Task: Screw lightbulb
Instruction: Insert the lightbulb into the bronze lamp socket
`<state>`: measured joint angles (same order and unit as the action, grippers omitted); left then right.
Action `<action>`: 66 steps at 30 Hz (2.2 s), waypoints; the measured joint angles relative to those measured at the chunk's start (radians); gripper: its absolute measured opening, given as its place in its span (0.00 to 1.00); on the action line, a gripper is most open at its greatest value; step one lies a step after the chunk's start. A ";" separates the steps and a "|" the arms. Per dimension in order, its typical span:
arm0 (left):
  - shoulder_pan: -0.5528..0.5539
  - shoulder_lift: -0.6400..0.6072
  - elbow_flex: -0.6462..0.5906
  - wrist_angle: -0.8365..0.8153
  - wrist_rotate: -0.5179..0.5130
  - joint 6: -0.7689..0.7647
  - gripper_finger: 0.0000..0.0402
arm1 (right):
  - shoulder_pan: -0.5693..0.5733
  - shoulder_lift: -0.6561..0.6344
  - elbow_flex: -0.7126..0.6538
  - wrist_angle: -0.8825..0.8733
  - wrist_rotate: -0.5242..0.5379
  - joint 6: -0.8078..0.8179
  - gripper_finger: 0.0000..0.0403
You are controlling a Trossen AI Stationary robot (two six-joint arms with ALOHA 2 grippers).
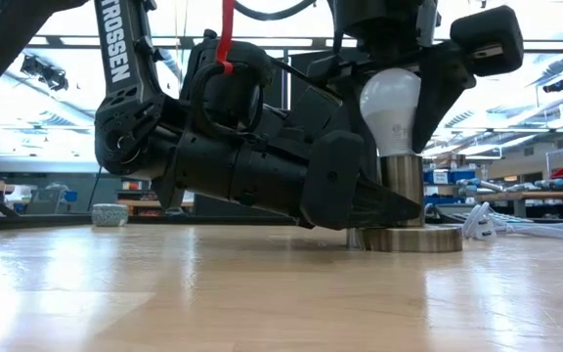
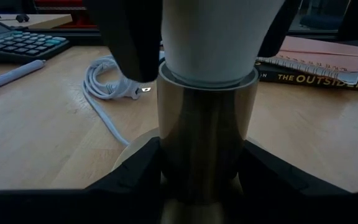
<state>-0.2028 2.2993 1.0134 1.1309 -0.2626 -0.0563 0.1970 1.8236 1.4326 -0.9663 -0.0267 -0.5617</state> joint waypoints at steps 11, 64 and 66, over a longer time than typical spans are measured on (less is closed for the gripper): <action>-0.001 0.000 0.000 0.000 -0.036 -0.005 0.48 | 0.002 0.000 0.000 -0.001 0.007 0.297 0.69; 0.002 0.001 0.001 -0.006 -0.191 -0.119 0.48 | -0.066 -0.002 0.001 0.000 0.135 1.407 0.70; 0.002 0.001 0.001 -0.013 -0.190 -0.118 0.48 | -0.067 -0.009 0.001 0.000 0.136 1.388 0.72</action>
<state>-0.2012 2.3005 1.0142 1.1184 -0.4523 -0.1741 0.1303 1.8143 1.4334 -0.9668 0.1089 0.8265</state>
